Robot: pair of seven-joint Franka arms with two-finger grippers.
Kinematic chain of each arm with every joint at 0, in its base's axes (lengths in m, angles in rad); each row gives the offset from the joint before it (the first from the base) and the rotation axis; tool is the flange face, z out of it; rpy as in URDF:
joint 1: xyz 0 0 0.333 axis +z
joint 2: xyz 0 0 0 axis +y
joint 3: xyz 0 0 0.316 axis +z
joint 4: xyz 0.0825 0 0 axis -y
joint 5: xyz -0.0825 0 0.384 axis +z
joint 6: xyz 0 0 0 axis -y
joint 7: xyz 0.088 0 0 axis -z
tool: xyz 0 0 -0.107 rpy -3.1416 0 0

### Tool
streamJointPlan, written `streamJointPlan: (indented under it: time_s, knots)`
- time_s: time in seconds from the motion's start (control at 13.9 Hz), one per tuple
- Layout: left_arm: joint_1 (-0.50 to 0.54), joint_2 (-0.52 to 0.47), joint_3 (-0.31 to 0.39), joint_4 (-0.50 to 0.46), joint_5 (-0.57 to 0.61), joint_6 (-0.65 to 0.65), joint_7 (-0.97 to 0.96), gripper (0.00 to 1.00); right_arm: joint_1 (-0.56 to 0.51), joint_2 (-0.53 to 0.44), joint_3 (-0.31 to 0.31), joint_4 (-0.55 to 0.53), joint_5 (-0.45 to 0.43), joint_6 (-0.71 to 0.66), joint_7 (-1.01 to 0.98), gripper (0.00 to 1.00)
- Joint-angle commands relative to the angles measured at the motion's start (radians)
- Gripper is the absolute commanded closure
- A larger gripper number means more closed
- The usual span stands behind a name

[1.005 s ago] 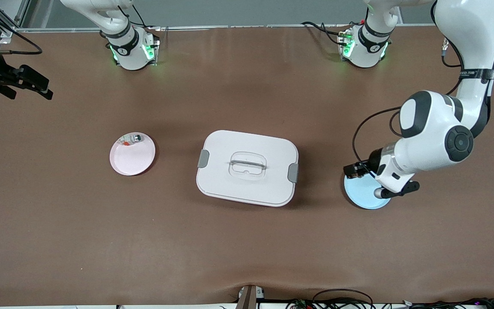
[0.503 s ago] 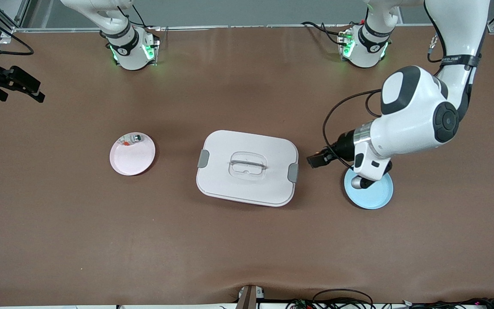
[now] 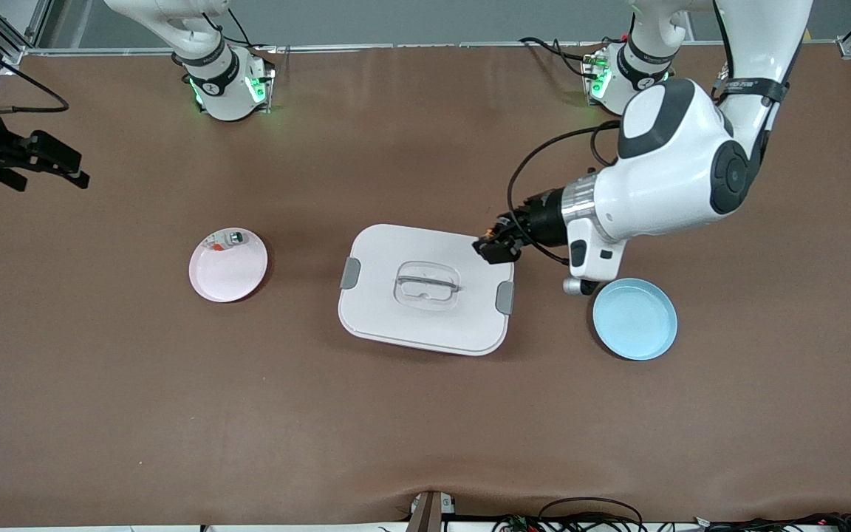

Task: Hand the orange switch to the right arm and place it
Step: 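Lift the switch with the left gripper and carry it above the box, then reach the right gripper toward the switch held by the left gripper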

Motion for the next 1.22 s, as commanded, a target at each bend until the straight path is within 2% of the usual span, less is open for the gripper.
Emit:
streamJointPlan:
  time_s: [0.0, 0.29, 0.57, 0.79, 1.01, 1.15]
  knots:
    - [-0.058, 0.031, -0.004, 0.057, -0.049, 0.040, -0.143, 1.00, -0.030, 0.006, 0.002, 0.019, 0.187, -0.042, 0.015, 0.00]
    - [-0.145, 0.067, -0.003, 0.077, -0.061, 0.156, -0.353, 1.00, -0.021, 0.018, 0.005, -0.047, 0.360, -0.030, 0.149, 0.00]
    - [-0.211, 0.091, -0.003, 0.077, -0.061, 0.252, -0.487, 1.00, 0.025, 0.003, 0.010, -0.125, 0.467, 0.052, 0.164, 0.00]
    - [-0.242, 0.110, -0.003, 0.077, -0.061, 0.310, -0.537, 1.00, 0.150, -0.006, 0.011, -0.166, 0.487, 0.183, 0.253, 0.00]
    - [-0.264, 0.131, -0.003, 0.078, -0.061, 0.371, -0.580, 1.00, 0.241, -0.016, 0.011, -0.226, 0.559, 0.324, 0.305, 0.00]
    - [-0.270, 0.142, -0.003, 0.077, -0.061, 0.391, -0.585, 1.00, 0.293, -0.034, 0.011, -0.263, 0.559, 0.401, 0.348, 0.00]
